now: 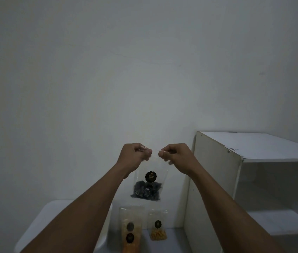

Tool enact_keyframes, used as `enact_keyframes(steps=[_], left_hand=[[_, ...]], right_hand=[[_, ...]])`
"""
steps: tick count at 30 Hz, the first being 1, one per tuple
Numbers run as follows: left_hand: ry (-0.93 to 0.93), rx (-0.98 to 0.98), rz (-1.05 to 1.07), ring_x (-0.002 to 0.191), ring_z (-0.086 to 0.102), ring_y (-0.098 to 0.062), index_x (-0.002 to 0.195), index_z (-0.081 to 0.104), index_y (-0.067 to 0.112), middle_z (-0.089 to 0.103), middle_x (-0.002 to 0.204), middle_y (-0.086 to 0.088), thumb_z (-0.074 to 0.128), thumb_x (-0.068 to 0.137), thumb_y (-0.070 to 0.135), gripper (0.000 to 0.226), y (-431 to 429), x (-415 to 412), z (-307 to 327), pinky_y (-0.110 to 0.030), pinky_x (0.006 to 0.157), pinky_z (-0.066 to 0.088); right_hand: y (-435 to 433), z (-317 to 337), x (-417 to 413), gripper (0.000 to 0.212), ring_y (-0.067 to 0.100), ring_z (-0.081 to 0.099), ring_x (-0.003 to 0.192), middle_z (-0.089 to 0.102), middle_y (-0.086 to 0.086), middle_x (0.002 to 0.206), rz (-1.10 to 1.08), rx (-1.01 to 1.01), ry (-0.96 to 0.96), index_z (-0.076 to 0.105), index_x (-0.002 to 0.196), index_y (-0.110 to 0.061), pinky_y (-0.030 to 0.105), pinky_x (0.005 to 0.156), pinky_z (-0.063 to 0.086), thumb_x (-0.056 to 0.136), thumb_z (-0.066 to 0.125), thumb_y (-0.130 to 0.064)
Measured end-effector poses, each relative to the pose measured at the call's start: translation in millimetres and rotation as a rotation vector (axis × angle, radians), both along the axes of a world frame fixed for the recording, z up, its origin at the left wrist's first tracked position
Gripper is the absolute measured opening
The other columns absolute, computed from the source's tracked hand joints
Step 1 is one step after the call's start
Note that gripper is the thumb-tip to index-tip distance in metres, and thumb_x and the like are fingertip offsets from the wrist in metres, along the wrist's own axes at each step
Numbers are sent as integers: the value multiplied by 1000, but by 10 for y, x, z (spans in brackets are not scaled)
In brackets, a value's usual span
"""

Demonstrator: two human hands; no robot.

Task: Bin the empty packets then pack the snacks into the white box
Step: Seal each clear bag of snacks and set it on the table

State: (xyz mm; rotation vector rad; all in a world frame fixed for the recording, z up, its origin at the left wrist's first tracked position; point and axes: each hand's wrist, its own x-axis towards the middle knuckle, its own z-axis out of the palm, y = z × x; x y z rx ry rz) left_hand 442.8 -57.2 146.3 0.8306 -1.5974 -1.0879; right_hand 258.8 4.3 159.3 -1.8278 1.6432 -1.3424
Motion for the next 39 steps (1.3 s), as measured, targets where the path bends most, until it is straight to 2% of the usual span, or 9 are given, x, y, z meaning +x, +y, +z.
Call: enact_keyframes(steps=[3,7,12,15,20,26,32,36,39], left_hand=[[-21,17,-1,72,69,-16,85,74,6,75,81,-9,77,83,17,12,1,22,-10,-29,75,55],[-49,83,35,84,68,-14,87,73,13,75,90,-2,78,82,22,11,24,-23,-37,-22,68,48],[-163,84,428,90,61,-18,96,64,14,64,92,2,79,74,50,45,25,-165,-81,-32,82,50],[-65,247,272,82,69,-20,84,69,6,72,88,-8,77,79,44,39,28,-192,-90,-33,74,60],[37,386,165,69,71,-16,86,68,-2,75,92,-18,75,85,20,22,35,-201,-114,-27,58,60],[118,472,77,77,74,-21,93,69,-4,74,89,-17,77,83,20,27,27,-208,-115,-31,64,62],[140,494,43,77,75,-23,94,66,-10,73,86,-22,68,86,0,13,-13,-210,-134,-29,64,62],[54,412,-12,77,76,-22,94,68,-8,75,87,-21,64,88,-1,10,-58,-185,-150,-31,69,62],[-55,346,-59,76,74,-20,95,71,-4,75,92,-19,66,87,2,10,-73,-163,-182,-33,72,62]], right_hand=[[34,-26,-64,10,12,70,76,76,3,83,75,64,-89,74,96,-8,28,69,57,90,68,-14],[38,-77,-78,9,19,72,74,77,8,82,30,44,-71,73,95,-4,35,74,59,89,67,-6],[31,-209,-15,7,15,74,75,77,0,77,-88,15,-89,74,86,-14,36,72,62,85,68,-11],[22,-298,6,10,11,73,75,76,-4,76,-127,2,-80,73,83,-21,37,71,62,86,68,-13],[8,-386,46,12,7,72,73,76,-6,75,-149,-14,-39,74,88,-22,40,72,62,86,67,-12],[-7,-427,67,11,3,71,75,76,-8,79,-165,-28,13,74,94,-21,36,77,61,89,67,-14],[-9,-470,92,9,12,73,75,76,-1,80,-128,-8,-59,74,95,-14,36,73,62,87,69,-14],[-10,-433,132,17,13,73,74,76,0,78,-68,59,-88,76,92,-13,30,68,62,86,72,-29],[-34,-397,128,16,17,73,75,75,6,79,-39,135,-143,75,89,-6,32,68,62,89,68,-20]])
